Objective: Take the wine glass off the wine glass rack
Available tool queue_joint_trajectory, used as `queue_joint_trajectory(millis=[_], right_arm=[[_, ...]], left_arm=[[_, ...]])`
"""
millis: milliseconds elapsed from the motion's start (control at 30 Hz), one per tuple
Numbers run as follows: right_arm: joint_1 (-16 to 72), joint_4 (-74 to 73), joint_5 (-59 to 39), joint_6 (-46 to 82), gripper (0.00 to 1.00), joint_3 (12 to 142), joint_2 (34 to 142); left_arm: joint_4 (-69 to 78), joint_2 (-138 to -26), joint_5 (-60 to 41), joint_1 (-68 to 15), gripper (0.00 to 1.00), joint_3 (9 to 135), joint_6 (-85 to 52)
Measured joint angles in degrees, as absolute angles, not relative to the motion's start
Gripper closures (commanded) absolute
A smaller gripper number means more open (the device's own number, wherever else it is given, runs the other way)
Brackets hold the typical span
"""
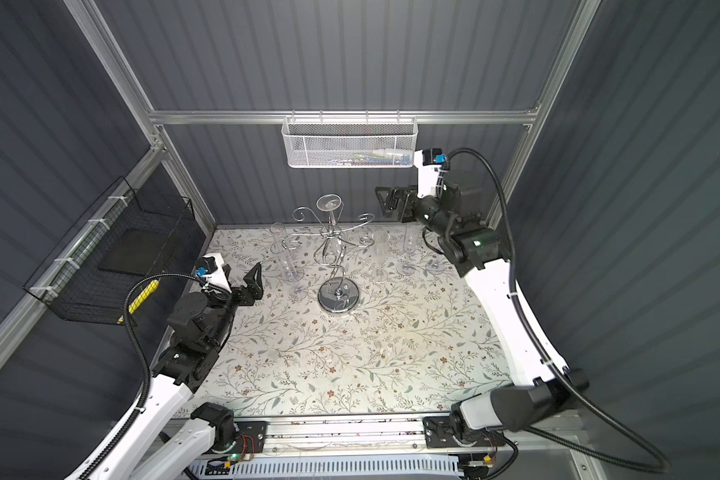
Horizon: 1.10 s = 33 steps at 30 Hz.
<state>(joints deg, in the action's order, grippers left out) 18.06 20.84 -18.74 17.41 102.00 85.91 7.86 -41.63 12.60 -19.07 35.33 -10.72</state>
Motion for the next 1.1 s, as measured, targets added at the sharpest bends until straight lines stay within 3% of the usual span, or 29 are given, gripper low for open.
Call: queue_joint_trajectory(millis=[467, 733, 1100], right_arm=[[17.23, 29.10, -34.81, 26.11, 0.47, 126.13, 113.03], [18.24, 33.08, -37.01, 28.45, 0.49, 139.26, 123.37], [20.95, 33.85, -37.08, 30.68, 0.49, 145.18, 129.51]], left_arm=[[-4.21, -32.84, 9.19, -19.07, 0.13, 35.33, -17.23], [-6.37, -32.34, 6.87, -19.07, 0.13, 35.11, -19.38], [-6.70, -31.22, 3.49, -19.05, 0.13, 33.26, -20.86]])
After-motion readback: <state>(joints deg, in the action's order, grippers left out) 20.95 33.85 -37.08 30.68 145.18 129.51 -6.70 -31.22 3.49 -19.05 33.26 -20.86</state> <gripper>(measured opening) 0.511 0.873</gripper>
